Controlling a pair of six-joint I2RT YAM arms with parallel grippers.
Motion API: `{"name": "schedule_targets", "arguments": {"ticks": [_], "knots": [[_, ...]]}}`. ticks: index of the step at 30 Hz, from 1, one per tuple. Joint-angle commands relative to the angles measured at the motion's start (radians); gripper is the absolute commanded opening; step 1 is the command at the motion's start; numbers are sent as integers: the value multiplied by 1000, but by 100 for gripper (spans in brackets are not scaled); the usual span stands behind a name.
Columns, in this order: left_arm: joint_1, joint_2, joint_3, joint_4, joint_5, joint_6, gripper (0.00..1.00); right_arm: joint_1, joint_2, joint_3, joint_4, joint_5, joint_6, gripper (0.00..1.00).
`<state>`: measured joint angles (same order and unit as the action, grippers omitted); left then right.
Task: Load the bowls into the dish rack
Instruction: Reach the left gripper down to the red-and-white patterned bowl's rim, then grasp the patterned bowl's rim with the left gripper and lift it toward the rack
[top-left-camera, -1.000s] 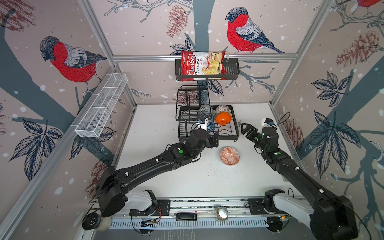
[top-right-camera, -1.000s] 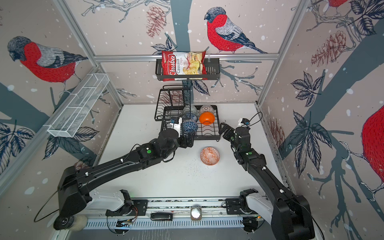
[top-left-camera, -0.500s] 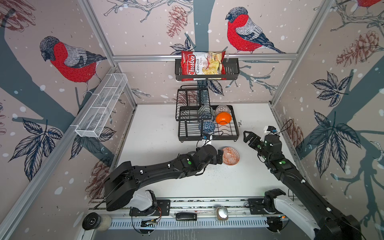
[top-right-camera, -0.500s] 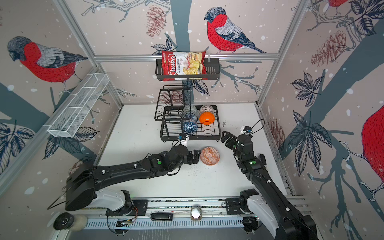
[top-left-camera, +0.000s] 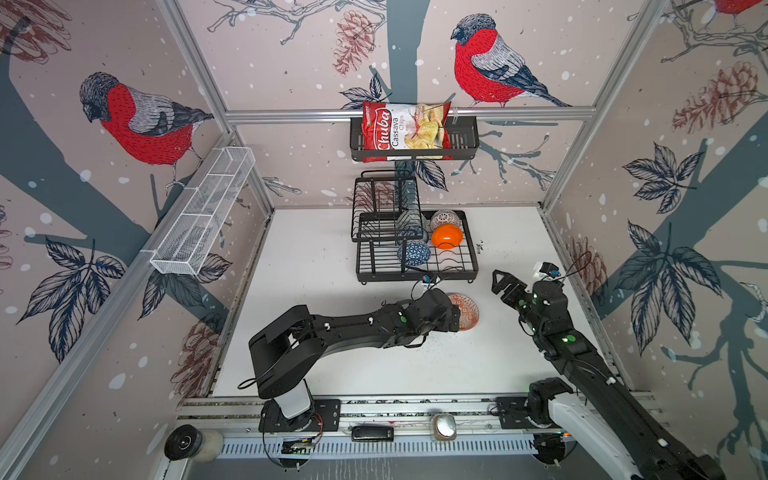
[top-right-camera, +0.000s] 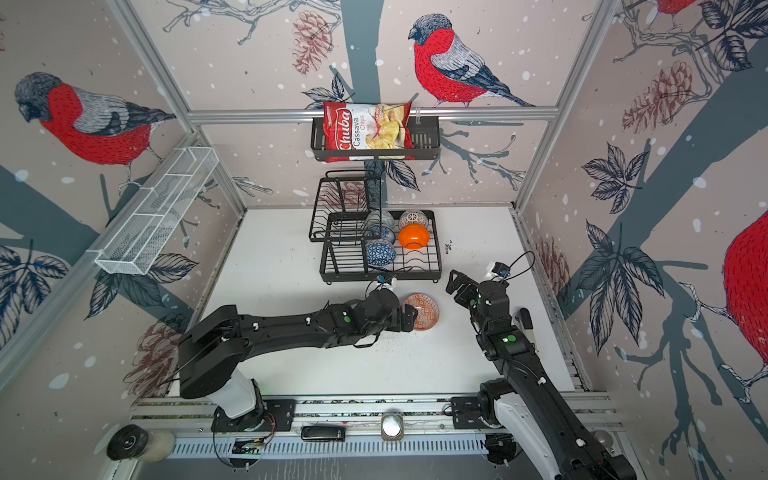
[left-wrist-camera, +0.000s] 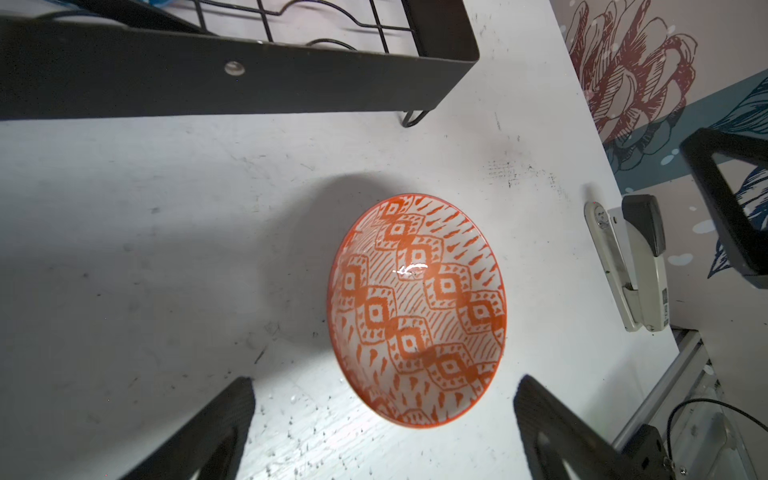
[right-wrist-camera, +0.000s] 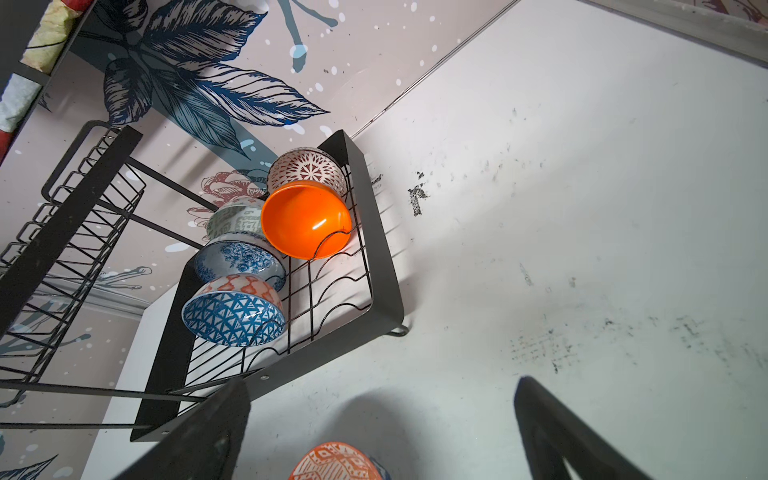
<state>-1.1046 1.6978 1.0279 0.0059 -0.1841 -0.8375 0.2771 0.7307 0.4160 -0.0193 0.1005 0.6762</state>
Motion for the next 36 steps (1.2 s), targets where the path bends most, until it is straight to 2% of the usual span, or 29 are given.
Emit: {"name": "schedule_targets", "arguments": {"ticks": [1, 4, 12, 14, 16, 19, 25, 28, 31, 33, 35, 36], "knots": [[-3, 46, 43, -19, 4, 17, 93, -4, -3, -5, 12, 18, -21, 100], [-3, 94, 95, -86, -13, 34, 84, -9, -6, -7, 9, 10, -21, 100], [0, 174, 139, -150, -21, 55, 72, -29, -26, -19, 11, -2, -21, 100], [3, 187, 146, -162, -22, 61, 64, -35, -27, -25, 12, -11, -18, 100], [7, 192, 143, -164, -23, 63, 60, -39, -28, -31, 18, -19, -15, 100], [15, 193, 135, -156, -13, 67, 49, -47, -27, -35, 22, -30, -9, 100], [22, 189, 126, -145, -12, 72, 38, -54, -27, -35, 24, -39, -6, 100], [26, 194, 118, -121, 5, 68, 27, -56, -32, -41, 19, -41, 1, 100], [28, 202, 119, -113, 15, 66, 23, -58, -43, -58, 24, -42, 6, 100], [30, 201, 120, -110, 14, 67, 16, -59, -49, -65, 23, -42, 6, 100], [31, 196, 117, -106, 12, 67, 14, -62, -54, -67, 20, -42, 4, 100], [32, 192, 115, -103, 11, 69, 9, -65, -56, -68, 19, -42, 2, 100]]}}
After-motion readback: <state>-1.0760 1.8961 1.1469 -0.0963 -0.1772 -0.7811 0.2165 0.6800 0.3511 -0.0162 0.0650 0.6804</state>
